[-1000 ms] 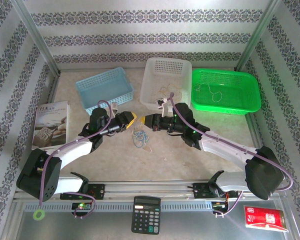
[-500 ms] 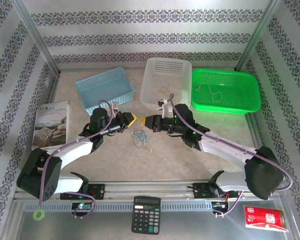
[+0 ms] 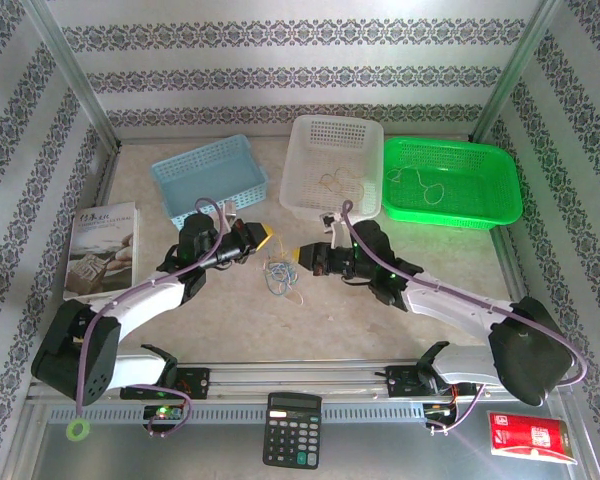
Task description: Untangle the cables
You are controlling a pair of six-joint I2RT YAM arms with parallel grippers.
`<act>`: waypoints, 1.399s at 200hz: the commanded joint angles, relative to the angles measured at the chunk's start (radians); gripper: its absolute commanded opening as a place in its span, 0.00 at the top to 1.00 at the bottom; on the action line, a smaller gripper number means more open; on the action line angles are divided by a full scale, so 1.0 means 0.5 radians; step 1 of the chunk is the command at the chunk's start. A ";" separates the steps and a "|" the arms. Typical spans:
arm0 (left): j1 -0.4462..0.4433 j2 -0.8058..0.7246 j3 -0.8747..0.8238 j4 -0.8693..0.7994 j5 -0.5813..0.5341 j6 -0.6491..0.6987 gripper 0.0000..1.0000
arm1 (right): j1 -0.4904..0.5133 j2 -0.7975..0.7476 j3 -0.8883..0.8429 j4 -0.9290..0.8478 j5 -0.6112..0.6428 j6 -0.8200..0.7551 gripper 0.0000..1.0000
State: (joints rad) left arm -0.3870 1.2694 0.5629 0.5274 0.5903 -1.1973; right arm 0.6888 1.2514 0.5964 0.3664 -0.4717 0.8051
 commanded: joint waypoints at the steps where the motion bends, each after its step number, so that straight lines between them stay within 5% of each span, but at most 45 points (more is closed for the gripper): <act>1: -0.024 -0.120 0.147 -0.054 -0.027 0.098 1.00 | -0.017 -0.019 -0.110 0.040 0.069 -0.049 1.00; 41: -0.026 -0.205 0.282 -0.156 -0.014 0.135 1.00 | -0.016 0.033 -0.219 0.096 0.100 -0.037 0.98; 92: -0.025 -0.256 0.360 -0.234 -0.005 0.183 1.00 | -0.019 0.037 -0.215 0.092 0.112 -0.033 0.60; 195: -0.025 -0.290 0.307 -0.060 0.007 0.160 1.00 | -0.085 -0.212 -0.123 -0.032 0.217 0.027 0.41; 280: -0.025 -0.241 0.243 0.490 0.191 0.059 1.00 | -0.276 -0.061 0.113 0.358 -0.151 0.436 0.32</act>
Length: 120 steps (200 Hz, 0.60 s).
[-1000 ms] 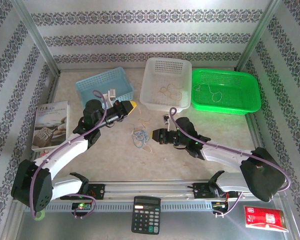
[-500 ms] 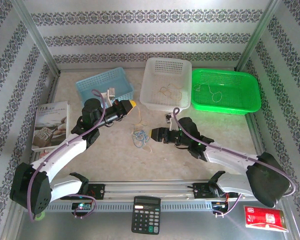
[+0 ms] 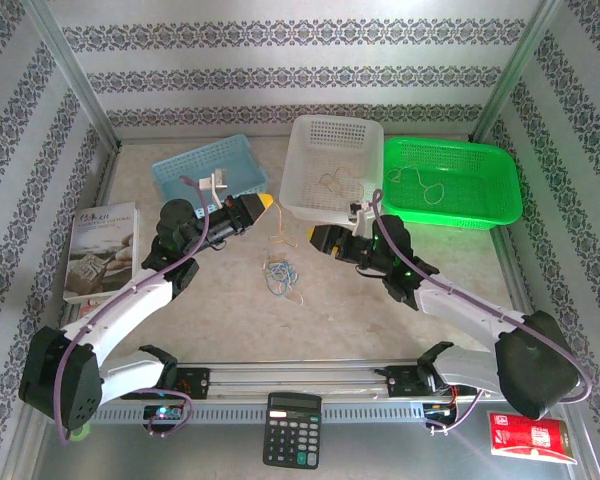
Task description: Untangle the cables
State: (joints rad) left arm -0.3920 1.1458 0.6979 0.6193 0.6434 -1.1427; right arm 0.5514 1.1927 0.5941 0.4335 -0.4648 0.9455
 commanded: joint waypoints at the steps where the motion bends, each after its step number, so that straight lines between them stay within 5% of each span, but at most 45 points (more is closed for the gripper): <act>1: -0.015 0.005 -0.026 0.312 0.085 -0.051 1.00 | -0.001 0.061 0.119 0.230 -0.167 0.160 0.32; 120: -0.029 0.030 -0.027 0.410 0.091 -0.078 1.00 | 0.189 0.360 0.268 0.609 -0.255 0.370 0.34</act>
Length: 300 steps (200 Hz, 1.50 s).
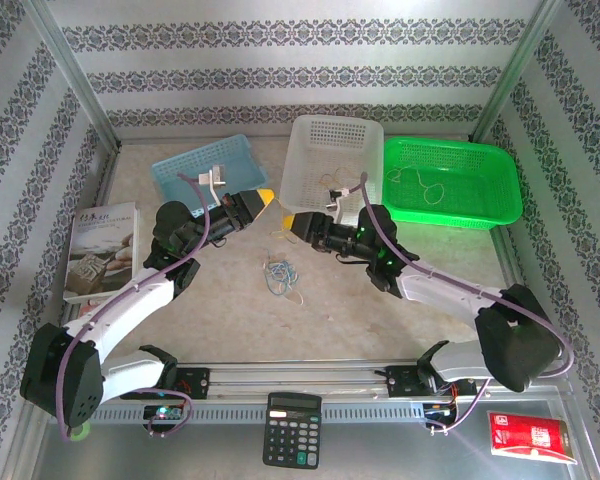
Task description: Untangle the cables
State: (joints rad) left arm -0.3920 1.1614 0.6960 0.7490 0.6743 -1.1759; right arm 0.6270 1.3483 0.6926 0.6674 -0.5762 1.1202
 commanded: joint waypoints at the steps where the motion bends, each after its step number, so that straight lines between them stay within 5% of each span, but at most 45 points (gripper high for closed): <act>1: -0.032 -0.001 -0.022 0.152 0.029 -0.011 1.00 | 0.038 0.051 0.073 0.144 -0.032 0.021 0.35; 40: -0.035 -0.014 -0.026 0.148 0.023 -0.006 1.00 | 0.072 0.175 0.112 0.271 -0.047 0.076 0.53; 86: -0.039 -0.038 -0.048 0.131 0.006 0.005 1.00 | 0.036 0.197 0.078 0.337 -0.050 0.097 1.00; 120: -0.039 -0.064 -0.063 0.116 -0.012 0.020 1.00 | -0.120 0.085 -0.081 0.312 -0.029 0.092 1.00; 206: -0.038 -0.208 -0.143 -0.048 -0.127 0.149 1.00 | -0.920 -0.431 -0.422 -0.279 0.070 -0.119 1.00; 300: -0.037 -0.275 -0.319 -0.100 -0.286 0.186 1.00 | -0.963 -0.420 -0.061 -0.548 0.304 -0.266 1.00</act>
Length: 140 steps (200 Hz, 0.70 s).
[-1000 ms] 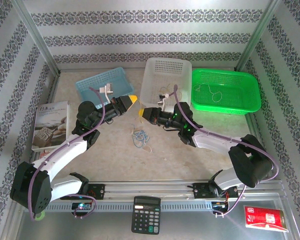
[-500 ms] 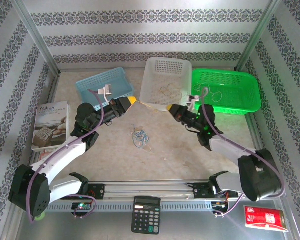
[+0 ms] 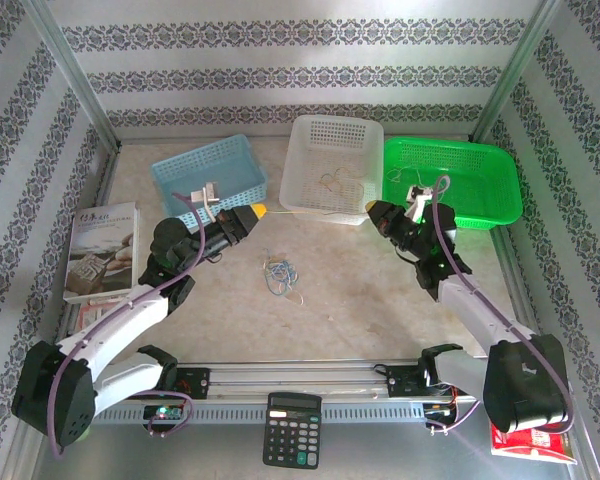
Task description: Untangle the cables
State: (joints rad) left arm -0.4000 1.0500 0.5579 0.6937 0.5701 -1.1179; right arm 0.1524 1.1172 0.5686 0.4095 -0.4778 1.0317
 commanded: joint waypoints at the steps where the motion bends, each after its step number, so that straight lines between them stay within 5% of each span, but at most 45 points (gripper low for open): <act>1: -0.020 -0.051 -0.044 0.011 -0.078 0.071 1.00 | -0.015 0.047 0.194 -0.031 0.106 -0.091 1.00; 26: -0.020 -0.028 -0.063 0.037 -0.089 0.070 0.87 | 0.012 0.177 0.383 -0.031 0.094 -0.120 1.00; 113: -0.019 0.019 -0.053 -0.034 -0.116 0.130 0.08 | 0.032 0.730 1.089 -0.038 0.179 -0.236 1.00; 140: -0.020 0.004 -0.043 -0.108 -0.128 0.152 0.00 | 0.033 0.930 1.273 -0.027 0.246 -0.286 1.00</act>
State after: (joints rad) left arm -0.4004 1.0622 0.5304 0.6731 0.5179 -1.0702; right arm 0.1616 1.5139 1.1271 0.3813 -0.4019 0.9352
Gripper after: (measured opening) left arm 0.996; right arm 0.053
